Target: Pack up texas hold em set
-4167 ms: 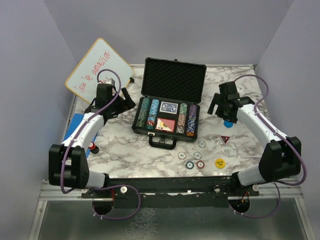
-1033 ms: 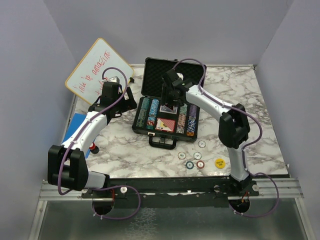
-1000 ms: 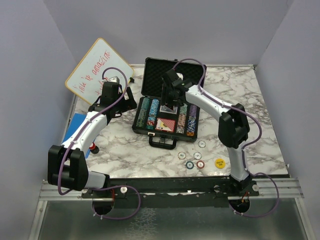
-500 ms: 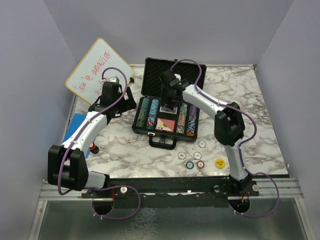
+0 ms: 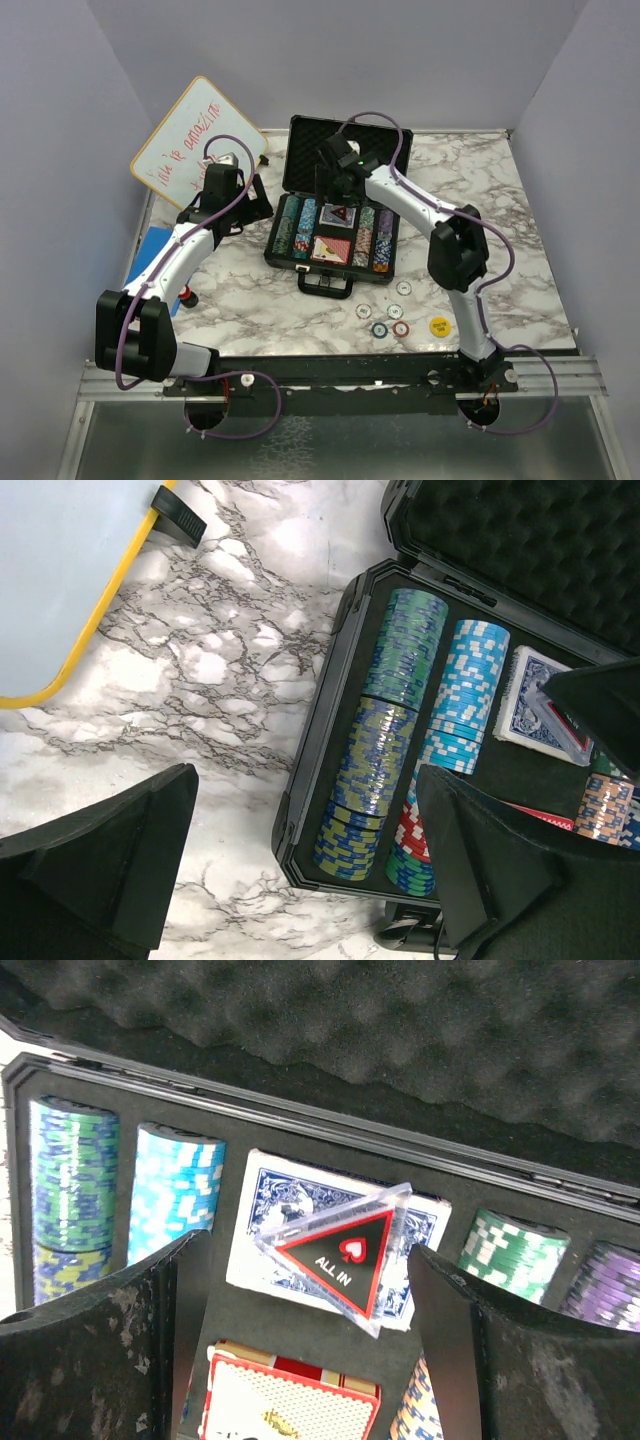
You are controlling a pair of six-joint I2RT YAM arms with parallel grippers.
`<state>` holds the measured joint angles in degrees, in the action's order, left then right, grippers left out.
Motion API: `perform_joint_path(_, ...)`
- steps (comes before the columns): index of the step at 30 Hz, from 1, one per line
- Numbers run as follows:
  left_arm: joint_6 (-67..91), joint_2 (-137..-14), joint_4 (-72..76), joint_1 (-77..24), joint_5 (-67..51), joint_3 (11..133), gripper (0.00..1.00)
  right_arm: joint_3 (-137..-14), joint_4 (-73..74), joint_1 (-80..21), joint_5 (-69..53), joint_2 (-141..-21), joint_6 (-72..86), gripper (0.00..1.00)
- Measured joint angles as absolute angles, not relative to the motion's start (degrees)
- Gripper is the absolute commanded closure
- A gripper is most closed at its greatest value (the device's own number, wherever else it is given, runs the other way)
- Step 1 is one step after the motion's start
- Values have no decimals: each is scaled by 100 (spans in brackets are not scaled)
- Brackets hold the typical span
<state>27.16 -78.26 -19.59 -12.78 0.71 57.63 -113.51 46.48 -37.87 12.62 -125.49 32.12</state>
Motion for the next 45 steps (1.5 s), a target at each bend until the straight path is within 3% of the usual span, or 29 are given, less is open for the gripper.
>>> perform_joint_path(5,2692,-7826,-1959,-1278,67,5763,1,-10919,4593,-3726,1389,-11883,3203,13)
perform_joint_path(11,2624,-7811,-1962,-1278,-47,5763,1,-9526,4611,-3317,1756,-10016,3420,8)
perform_joint_path(21,2571,-7784,-1957,-1280,-364,5776,1,-6952,5172,-1341,2029,-7863,4007,1)
perform_joint_path(27,2552,-7784,-1940,-1347,-480,5776,1,-5758,5382,-486,1594,-7682,4399,0)
perform_joint_path(45,2550,-7797,-1898,-1431,-515,5894,1,-3704,4622,-32,1055,-7295,5111,4)
